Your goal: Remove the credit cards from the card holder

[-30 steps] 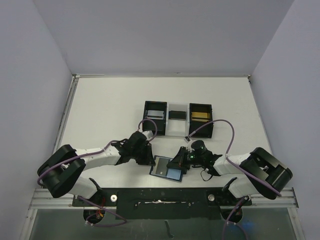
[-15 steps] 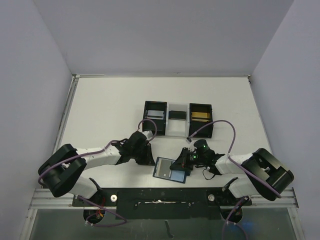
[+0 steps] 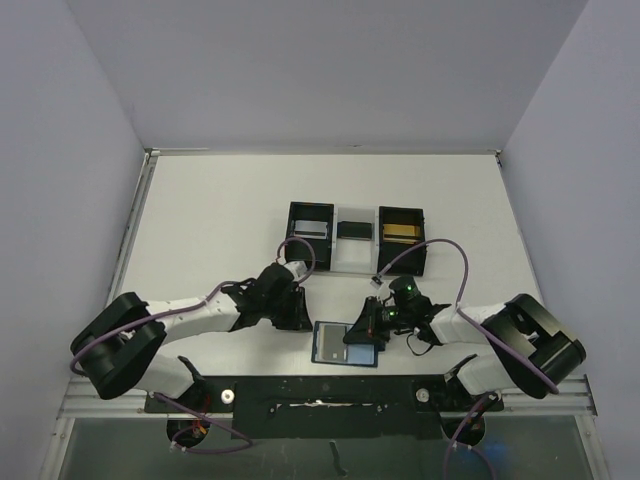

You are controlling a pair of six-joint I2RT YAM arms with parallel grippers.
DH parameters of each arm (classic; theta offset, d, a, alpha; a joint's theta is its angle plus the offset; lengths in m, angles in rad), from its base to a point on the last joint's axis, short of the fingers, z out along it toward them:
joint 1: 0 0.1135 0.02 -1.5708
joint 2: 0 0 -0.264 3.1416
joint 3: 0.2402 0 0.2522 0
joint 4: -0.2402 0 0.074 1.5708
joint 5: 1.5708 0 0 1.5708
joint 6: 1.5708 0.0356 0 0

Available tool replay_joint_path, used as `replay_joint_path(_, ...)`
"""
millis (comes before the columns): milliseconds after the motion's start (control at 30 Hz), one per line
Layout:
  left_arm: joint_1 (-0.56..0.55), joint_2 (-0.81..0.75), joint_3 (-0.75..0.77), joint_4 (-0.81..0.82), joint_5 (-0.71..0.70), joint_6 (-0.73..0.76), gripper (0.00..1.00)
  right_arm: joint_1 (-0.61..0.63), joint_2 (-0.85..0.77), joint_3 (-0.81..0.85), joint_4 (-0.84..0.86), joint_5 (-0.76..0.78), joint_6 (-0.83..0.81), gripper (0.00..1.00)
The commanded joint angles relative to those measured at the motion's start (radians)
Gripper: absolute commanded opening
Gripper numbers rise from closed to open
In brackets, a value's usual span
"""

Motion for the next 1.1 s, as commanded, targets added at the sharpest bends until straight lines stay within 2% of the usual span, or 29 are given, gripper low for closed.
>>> replay_joint_path(0,-0.079,-0.089,0.066,0.071,0.005,0.018,0.24,0.002,0.042,0.047,0.007,0.034,0.009,0.0)
replay_joint_path(100,-0.15,-0.056,0.128,0.066,-0.004,0.069,0.28,0.007,0.06,0.053,0.031,0.047,0.023,0.0)
replay_joint_path(200,-0.173,0.011,0.149,0.028,-0.024,0.083,0.27,0.006,0.061,0.062,0.033,0.049,0.022,0.01)
replay_joint_path(333,-0.173,0.088,0.151,0.002,-0.059,0.071,0.17,0.007,0.06,0.063,0.036,0.043,0.02,0.01)
replay_joint_path(500,-0.172,0.125,0.149,-0.039,-0.116,0.053,0.13,0.006,0.039,0.053,0.044,0.036,0.02,0.03)
replay_joint_path(700,-0.173,0.172,0.145,-0.07,-0.144,0.024,0.06,0.012,0.018,0.029,0.104,0.02,0.041,0.14)
replay_joint_path(933,-0.173,0.163,0.149,-0.098,-0.166,0.013,0.02,0.007,0.02,-0.001,0.165,0.001,0.053,0.01)
replay_joint_path(1067,-0.173,0.145,0.133,-0.1,-0.164,0.014,0.02,-0.004,0.002,-0.018,0.172,-0.022,0.048,0.0)
